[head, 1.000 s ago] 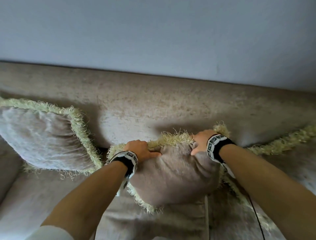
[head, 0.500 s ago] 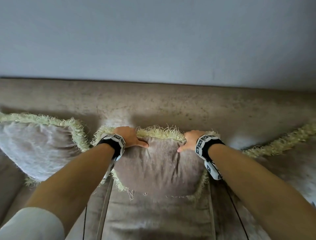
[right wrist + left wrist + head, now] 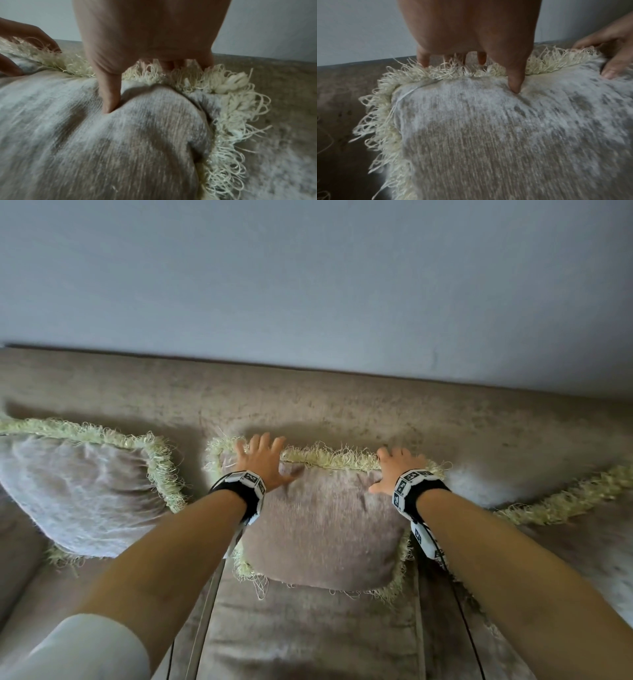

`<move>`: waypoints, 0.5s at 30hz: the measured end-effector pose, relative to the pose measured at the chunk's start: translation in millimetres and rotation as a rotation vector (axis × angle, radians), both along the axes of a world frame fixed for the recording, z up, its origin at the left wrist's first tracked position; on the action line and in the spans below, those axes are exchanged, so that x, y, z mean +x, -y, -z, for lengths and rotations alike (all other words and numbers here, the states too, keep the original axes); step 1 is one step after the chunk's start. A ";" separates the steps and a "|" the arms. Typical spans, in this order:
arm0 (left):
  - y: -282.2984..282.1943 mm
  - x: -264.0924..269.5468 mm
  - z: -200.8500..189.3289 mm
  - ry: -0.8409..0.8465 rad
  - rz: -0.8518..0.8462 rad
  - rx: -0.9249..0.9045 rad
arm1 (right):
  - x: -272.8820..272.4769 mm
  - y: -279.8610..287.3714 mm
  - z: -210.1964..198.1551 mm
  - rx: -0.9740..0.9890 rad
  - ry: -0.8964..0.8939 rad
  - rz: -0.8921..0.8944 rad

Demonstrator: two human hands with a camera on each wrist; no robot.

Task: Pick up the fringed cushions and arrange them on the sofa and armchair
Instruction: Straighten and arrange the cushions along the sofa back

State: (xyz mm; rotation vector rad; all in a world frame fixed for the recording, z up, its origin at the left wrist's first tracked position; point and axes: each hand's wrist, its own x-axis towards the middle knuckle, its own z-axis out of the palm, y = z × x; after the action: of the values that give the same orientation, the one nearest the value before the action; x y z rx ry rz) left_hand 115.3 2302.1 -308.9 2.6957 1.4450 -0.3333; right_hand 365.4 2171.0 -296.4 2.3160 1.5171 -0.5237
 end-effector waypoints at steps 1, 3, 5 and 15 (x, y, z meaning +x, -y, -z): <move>3.6 0.9 -0.1 -0.012 0.000 0.021 | 0.0 -0.5 -0.6 -0.008 0.008 0.007; 10.9 0.7 -1.7 -0.018 -0.020 0.026 | -1.4 -0.2 -2.4 -0.014 0.017 0.007; 17.1 -2.1 -4.5 -0.004 -0.037 -0.009 | -3.5 1.8 -4.5 -0.009 0.008 0.009; 52.3 -22.0 -52.1 0.285 -0.050 -0.004 | -23.6 21.0 -60.1 0.185 -0.100 0.021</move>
State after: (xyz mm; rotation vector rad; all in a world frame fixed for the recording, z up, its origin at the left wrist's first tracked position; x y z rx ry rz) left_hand 93.4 2249.8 -256.8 2.5678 1.4201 0.0495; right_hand 341.8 2149.9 -236.4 2.4803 1.6530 -0.5315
